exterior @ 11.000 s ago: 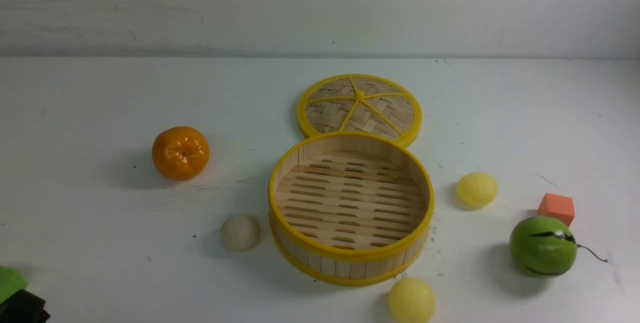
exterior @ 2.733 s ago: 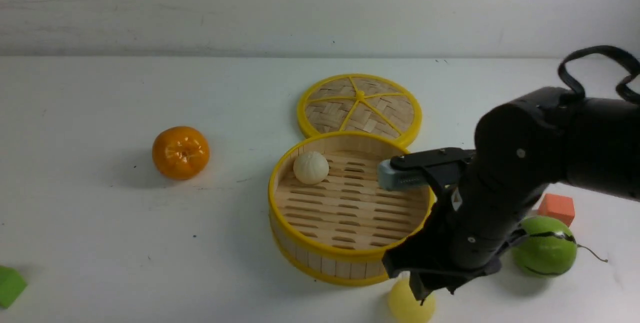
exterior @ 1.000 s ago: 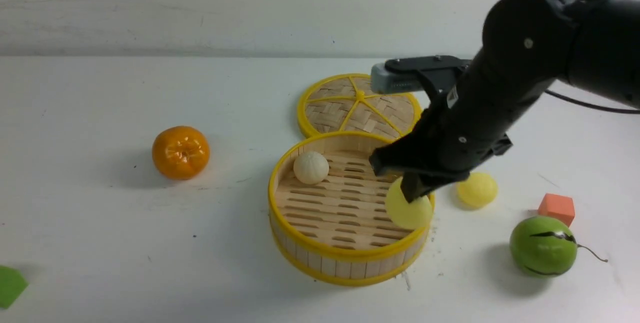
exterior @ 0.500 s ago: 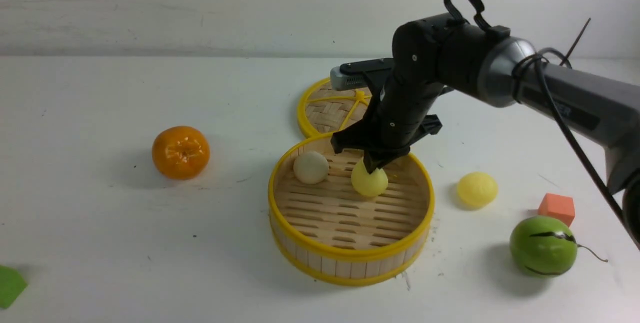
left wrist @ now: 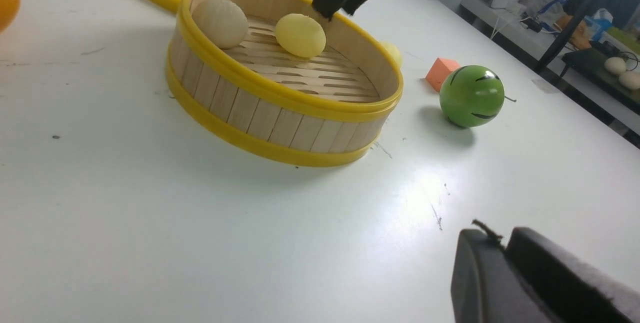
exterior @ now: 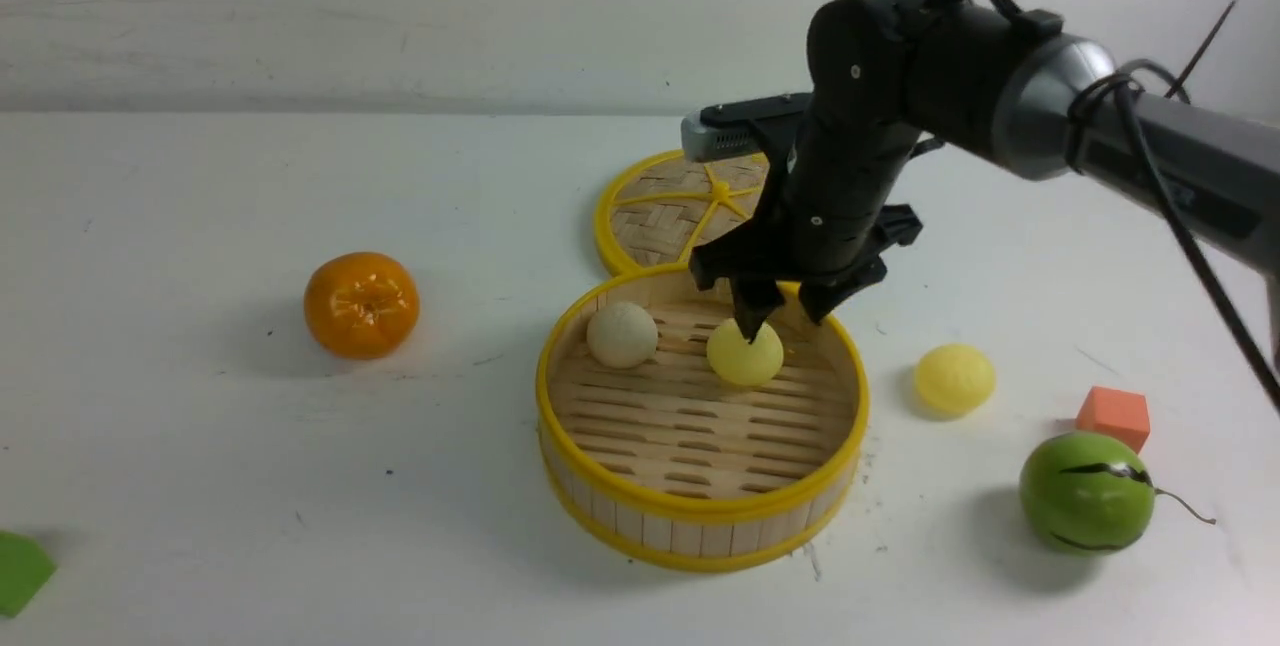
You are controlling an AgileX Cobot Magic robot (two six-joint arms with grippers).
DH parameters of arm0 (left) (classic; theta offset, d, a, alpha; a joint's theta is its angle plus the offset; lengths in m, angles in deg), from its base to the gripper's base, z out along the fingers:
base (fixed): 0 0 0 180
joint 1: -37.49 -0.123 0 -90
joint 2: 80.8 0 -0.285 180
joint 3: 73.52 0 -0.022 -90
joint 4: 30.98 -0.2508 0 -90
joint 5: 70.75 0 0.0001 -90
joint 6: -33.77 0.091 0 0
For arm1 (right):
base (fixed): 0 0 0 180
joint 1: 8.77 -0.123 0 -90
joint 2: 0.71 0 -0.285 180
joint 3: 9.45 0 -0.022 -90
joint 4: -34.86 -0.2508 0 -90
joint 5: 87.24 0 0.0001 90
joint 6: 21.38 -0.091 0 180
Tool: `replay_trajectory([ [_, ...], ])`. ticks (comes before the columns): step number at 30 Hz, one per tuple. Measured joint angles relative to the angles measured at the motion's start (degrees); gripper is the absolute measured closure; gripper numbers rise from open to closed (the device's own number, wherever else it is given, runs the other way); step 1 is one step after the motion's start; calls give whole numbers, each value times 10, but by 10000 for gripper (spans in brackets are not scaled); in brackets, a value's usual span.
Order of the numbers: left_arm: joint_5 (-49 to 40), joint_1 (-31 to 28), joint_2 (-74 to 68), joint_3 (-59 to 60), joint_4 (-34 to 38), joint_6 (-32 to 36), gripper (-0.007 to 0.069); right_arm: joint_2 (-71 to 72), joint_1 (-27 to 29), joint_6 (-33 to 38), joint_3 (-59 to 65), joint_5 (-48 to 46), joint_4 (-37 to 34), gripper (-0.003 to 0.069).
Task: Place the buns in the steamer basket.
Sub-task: Use the right arm to grab a steamed stuffed bun
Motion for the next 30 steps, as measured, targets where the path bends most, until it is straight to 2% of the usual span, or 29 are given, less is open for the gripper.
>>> replay_trajectory([
  [3, 0, 0, 0, 0, 0, 0, 554, 50, 12, -5, 9, -29, 48, 291],
  [4, 0, 0, 0, 0, 0, 0, 553, 72, 26, -14, 22, -33, 61, 331],
  [6, 0, 0, 0, 0, 0, 0, 552, 99, 58, -32, 54, -36, 67, 389],
  [9, 0, 0, 0, 0, 0, 0, 547, 112, 109, -46, 122, -38, 45, 436],
  [13, 0, 0, 0, 0, 0, 0, 543, 95, 149, -42, 193, 8, -9, 414],
  [19, 0, 0, 0, 0, 0, 0, 534, 59, 173, 5, 189, 86, -64, 351],
  [30, 0, 0, 0, 0, 0, 0, 533, -17, 173, 18, 140, 125, -51, 345],
])
